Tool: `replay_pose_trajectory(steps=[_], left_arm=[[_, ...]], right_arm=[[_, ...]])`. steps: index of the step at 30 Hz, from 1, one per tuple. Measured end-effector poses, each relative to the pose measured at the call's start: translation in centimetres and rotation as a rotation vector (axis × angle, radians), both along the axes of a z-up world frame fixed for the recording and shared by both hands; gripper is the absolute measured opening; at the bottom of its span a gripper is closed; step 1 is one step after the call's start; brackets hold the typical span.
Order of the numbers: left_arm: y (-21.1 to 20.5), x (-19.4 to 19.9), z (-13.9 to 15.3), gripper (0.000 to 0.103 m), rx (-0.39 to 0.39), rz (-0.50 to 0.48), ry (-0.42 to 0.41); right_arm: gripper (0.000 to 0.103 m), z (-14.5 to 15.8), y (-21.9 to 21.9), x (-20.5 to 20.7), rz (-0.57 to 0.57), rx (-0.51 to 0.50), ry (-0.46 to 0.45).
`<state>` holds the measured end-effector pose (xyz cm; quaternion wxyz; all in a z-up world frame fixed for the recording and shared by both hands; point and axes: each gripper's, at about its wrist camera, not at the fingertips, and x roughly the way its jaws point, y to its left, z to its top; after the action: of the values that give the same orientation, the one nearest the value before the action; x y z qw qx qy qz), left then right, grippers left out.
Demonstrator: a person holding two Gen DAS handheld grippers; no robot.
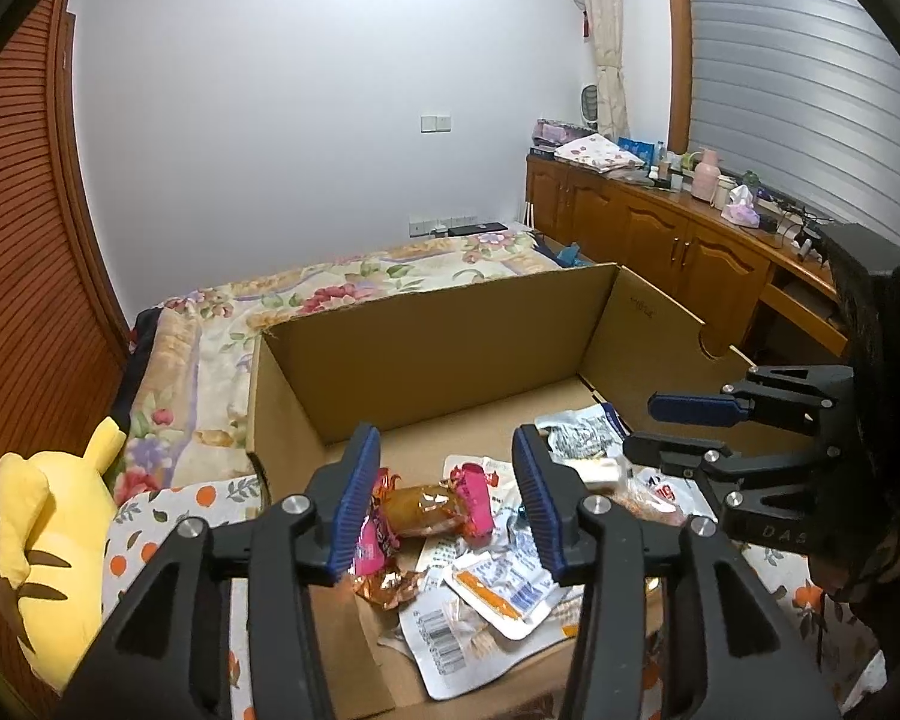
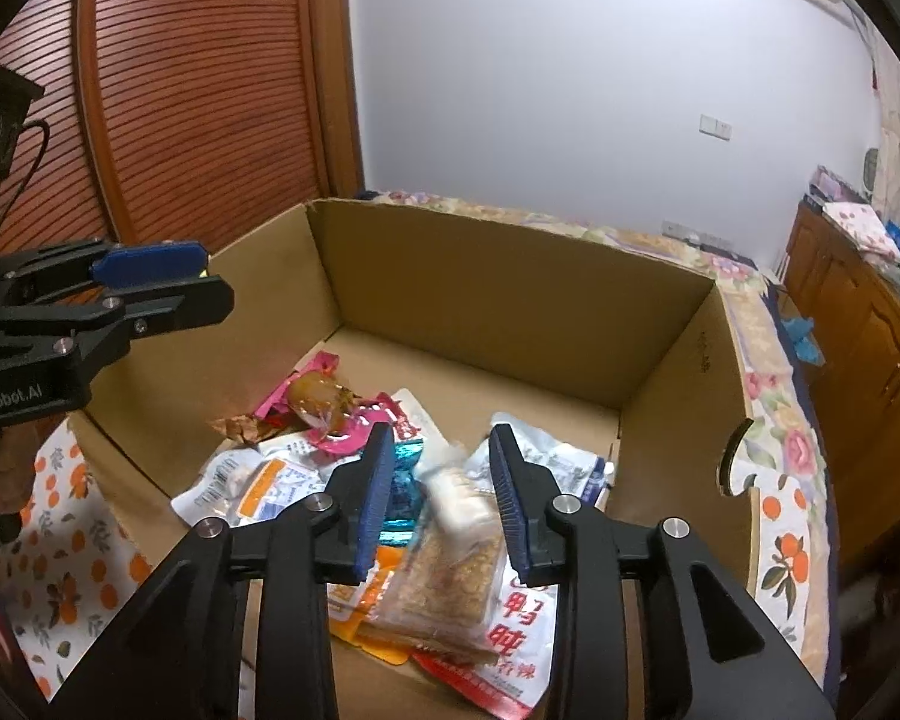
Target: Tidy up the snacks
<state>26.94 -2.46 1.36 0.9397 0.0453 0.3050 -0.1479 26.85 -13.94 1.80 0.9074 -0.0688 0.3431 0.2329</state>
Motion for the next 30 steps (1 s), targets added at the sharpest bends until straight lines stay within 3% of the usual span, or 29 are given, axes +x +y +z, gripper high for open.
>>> replay_pose_trajectory(steps=[14, 16, 18, 21, 26, 27, 30], left_arm=[[0.3, -5.0, 1.3, 0.054, -0.005, 0.015, -0.028], [0.2, -5.8, 1.6, 0.058, 0.000, 0.018, -0.036], [0.1, -6.6, 2.0, 0.070, 0.004, 0.024, -0.054], [0.0, -7.7, 2.6, 0.075, 0.012, 0.028, -0.081], [0.1, -8.8, 3.2, 0.084, -0.002, 0.037, -0.087], [0.2, -9.0, 3.3, 0.092, -0.010, 0.037, -0.083], [0.4, -9.7, 3.6, 0.101, -0.033, 0.036, -0.095]], right_arm=[[0.038, 2.4, -1.0, -5.5, -0.044, 0.059, -0.067], [0.040, 2.6, -1.2, -6.2, -0.053, 0.062, -0.075], [0.041, 3.0, -1.5, -7.0, -0.066, 0.069, -0.088], [0.045, 3.6, -1.8, -8.0, -0.081, 0.077, -0.108], [0.060, 4.6, -2.3, -9.5, -0.112, 0.077, -0.143], [0.062, 4.7, -2.3, -9.8, -0.119, 0.077, -0.150], [0.071, 5.1, -2.5, -10.5, -0.137, 0.074, -0.167]])
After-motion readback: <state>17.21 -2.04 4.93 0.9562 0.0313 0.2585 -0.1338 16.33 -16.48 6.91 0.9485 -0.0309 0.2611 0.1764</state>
